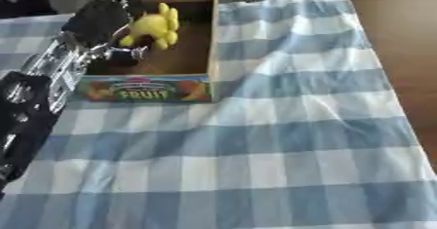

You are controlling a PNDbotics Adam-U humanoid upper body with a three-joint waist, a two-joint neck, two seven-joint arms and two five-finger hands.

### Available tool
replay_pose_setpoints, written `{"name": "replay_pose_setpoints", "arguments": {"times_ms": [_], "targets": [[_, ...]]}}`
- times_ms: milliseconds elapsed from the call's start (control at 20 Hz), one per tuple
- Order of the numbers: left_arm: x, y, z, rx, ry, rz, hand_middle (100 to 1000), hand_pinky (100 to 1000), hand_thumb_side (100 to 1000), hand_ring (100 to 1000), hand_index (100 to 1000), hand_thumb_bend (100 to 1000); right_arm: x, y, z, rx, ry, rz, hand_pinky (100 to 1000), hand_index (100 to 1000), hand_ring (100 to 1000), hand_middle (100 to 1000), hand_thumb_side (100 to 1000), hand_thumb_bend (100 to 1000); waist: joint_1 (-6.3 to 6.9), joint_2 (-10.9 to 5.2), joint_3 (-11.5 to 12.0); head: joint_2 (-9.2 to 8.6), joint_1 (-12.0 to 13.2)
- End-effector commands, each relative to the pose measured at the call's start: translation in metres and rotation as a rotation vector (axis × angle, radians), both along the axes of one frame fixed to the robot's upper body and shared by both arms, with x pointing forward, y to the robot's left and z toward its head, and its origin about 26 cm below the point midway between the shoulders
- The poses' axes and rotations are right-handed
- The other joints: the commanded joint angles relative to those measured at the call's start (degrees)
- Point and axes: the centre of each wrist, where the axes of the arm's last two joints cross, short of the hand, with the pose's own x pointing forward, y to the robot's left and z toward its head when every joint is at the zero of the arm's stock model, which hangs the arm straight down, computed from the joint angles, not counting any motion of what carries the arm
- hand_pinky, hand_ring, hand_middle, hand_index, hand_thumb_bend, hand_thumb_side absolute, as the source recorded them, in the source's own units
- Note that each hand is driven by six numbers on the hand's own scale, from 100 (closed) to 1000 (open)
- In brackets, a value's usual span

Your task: Pick up objects on the table and place them in the box.

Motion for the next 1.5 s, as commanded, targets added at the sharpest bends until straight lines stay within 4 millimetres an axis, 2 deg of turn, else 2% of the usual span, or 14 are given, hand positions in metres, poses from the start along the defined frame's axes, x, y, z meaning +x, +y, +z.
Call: {"name": "replay_pose_setpoints", "arguments": {"times_ms": [50,100,200,450,550,650,700,750,800,850,1050,1100,1200,1500], "targets": [[-0.005,0.004,0.024,0.038,-0.052,0.03,766,757,568,838,1000,329,-0.003,0.0,0.007,-0.012,-0.018,0.004,721,727,546,443,427,100,-0.2,-1.22,-0.08,-0.13,-0.1],[-0.006,0.004,0.027,0.035,-0.063,0.034,772,762,616,842,1000,379,-0.003,0.001,0.006,-0.011,-0.015,0.004,721,727,546,443,427,100,-0.16,-1.26,-0.07,0.09,-0.18],[-0.008,0.005,0.031,0.019,-0.091,0.047,777,766,714,845,1000,404,-0.003,0.001,0.005,-0.009,-0.009,0.002,721,727,546,443,427,100,-0.11,-1.38,0.0,0.44,-0.4],[-0.013,0.01,0.035,-0.073,-0.173,0.075,788,766,781,844,994,394,-0.004,-0.001,0.005,-0.008,-0.007,-0.004,721,727,547,444,427,100,-0.35,-1.78,0.26,1.09,-0.89],[-0.015,0.009,0.037,-0.143,-0.204,0.055,788,763,772,842,990,357,-0.004,-0.001,0.005,-0.008,-0.008,-0.001,721,727,547,444,427,100,-0.64,-1.97,0.21,1.33,-1.16],[-0.022,0.007,0.046,-0.251,-0.259,0.011,750,733,720,816,967,255,-0.004,-0.001,0.005,-0.006,-0.009,-0.001,720,727,548,445,427,100,-0.93,-2.25,0.06,1.68,-1.47],[-0.028,0.006,0.052,-0.312,-0.297,-0.026,721,714,681,797,945,131,-0.004,-0.002,0.004,-0.004,-0.009,-0.002,720,727,548,445,426,100,-1.06,-2.39,0.05,1.84,-1.68],[-0.034,0.005,0.058,-0.375,-0.338,-0.068,715,710,668,794,941,106,-0.004,-0.002,0.004,-0.003,-0.009,-0.003,720,727,548,445,426,100,-1.19,-2.53,0.09,2.01,-1.93],[-0.041,0.004,0.063,-0.424,-0.373,-0.106,705,704,538,786,928,100,-0.005,-0.002,0.004,-0.001,-0.008,-0.004,720,727,548,446,426,100,-1.33,-2.72,0.16,2.28,-2.23],[-0.048,0.004,0.067,-0.456,-0.393,-0.139,704,703,533,785,928,100,-0.005,-0.003,0.003,-0.001,-0.008,-0.005,720,727,549,446,426,100,-1.44,-2.89,0.27,2.52,-2.49],[-0.075,0.01,0.073,-0.63,-0.395,-0.265,655,668,582,747,928,100,-0.006,-0.006,0.004,-0.003,-0.014,-0.013,719,728,551,450,424,100,-2.1,-3.83,1.55,3.39,-3.42],[-0.085,0.013,0.074,-0.701,-0.397,-0.308,622,643,622,721,924,100,-0.006,-0.008,0.005,-0.004,-0.019,-0.018,718,728,552,453,422,100,-2.31,-4.08,1.92,3.44,-3.69],[-0.108,0.018,0.076,-0.854,-0.396,-0.413,600,622,634,698,929,100,-0.007,-0.011,0.006,-0.006,-0.031,-0.028,718,728,554,455,421,100,-2.69,-4.5,2.69,3.51,-4.25],[-0.17,0.032,0.071,-1.184,-0.333,-0.664,585,611,667,683,929,100,-0.009,-0.017,0.01,-0.014,-0.06,-0.051,716,728,559,460,414,100,-3.72,-5.71,5.57,3.79,-5.16]]}}
